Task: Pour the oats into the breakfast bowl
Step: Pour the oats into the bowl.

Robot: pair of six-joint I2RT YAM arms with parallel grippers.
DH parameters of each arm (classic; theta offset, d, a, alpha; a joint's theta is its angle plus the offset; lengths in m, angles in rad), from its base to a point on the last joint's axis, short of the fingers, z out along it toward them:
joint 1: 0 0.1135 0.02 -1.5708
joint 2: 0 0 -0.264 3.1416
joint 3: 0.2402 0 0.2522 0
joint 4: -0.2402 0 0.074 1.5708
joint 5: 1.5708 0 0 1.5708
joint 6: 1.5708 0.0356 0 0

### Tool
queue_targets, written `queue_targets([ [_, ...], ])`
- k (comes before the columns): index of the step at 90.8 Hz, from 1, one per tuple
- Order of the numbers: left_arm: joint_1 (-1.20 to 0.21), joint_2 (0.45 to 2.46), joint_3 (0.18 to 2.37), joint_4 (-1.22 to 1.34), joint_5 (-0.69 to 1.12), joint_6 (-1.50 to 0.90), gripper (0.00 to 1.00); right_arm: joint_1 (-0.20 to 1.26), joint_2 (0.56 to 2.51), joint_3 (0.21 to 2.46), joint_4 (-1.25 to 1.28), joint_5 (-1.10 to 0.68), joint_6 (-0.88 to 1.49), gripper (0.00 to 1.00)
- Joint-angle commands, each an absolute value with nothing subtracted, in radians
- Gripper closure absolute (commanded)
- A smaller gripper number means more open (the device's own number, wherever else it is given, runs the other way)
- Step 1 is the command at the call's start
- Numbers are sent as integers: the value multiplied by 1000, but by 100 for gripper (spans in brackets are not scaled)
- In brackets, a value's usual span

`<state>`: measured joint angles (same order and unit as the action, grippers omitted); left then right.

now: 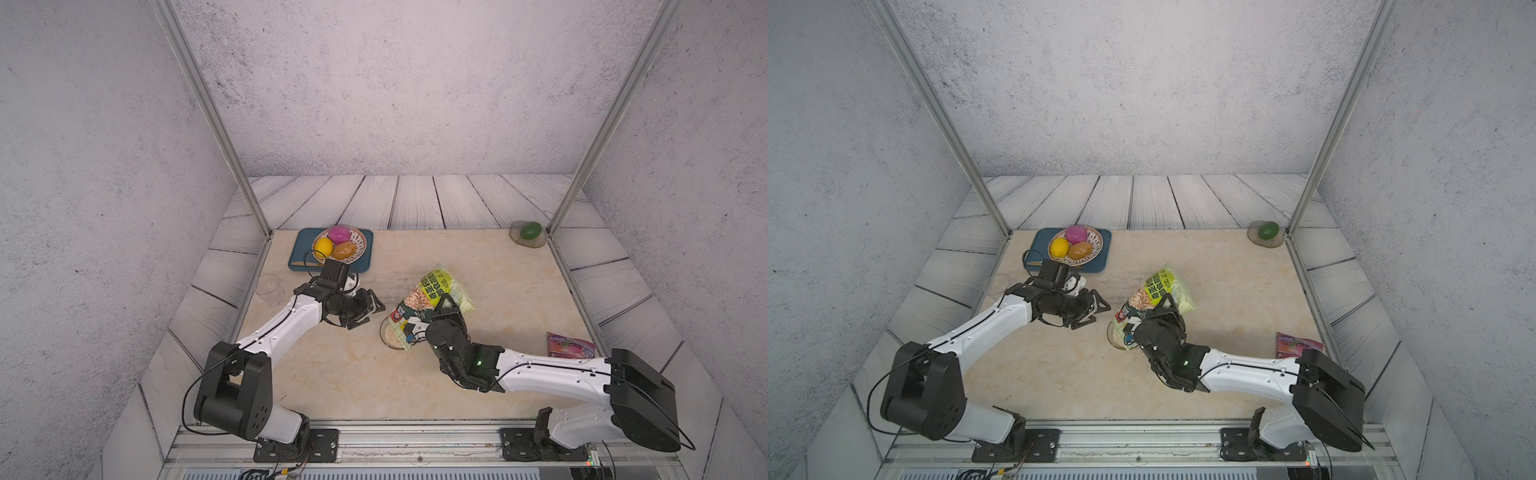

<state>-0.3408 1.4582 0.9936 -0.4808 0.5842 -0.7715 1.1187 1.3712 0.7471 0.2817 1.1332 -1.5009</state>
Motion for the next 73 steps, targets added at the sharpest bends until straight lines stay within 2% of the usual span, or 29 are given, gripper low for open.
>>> queue_targets([
  [1,-330,1436,986,-479,603,-774,29,1117,1347,843,451,1218,-1506,100],
  [9,-330,1433,992,-500,575,-770,27,1111,1333,842,311,1189,-1465,100],
  [16,-330,1432,1001,-518,562,-757,27,1114,1339,833,475,1207,-1517,100],
  [22,-330,1433,996,-516,564,-759,27,1111,1337,839,332,1204,-1488,100],
  [28,-328,1436,993,-521,569,-765,27,1128,1352,848,509,1218,-1519,100],
  [35,-328,1442,993,-523,565,-771,27,1113,1347,826,300,1183,-1459,100],
  [41,-328,1447,1003,-532,574,-762,27,1125,1362,818,444,1211,-1495,100],
  [48,-328,1445,1006,-536,570,-760,28,1120,1342,815,310,1191,-1460,100],
  [54,-328,1443,1011,-533,574,-758,28,1130,1346,823,437,1207,-1494,100],
  [60,-328,1442,1012,-528,573,-758,28,1117,1331,823,293,1180,-1452,100],
  [65,-327,1445,1015,-527,575,-756,28,1119,1346,819,403,1200,-1485,100],
  [73,-327,1450,1018,-532,572,-753,28,1122,1336,854,331,1207,-1452,100],
])
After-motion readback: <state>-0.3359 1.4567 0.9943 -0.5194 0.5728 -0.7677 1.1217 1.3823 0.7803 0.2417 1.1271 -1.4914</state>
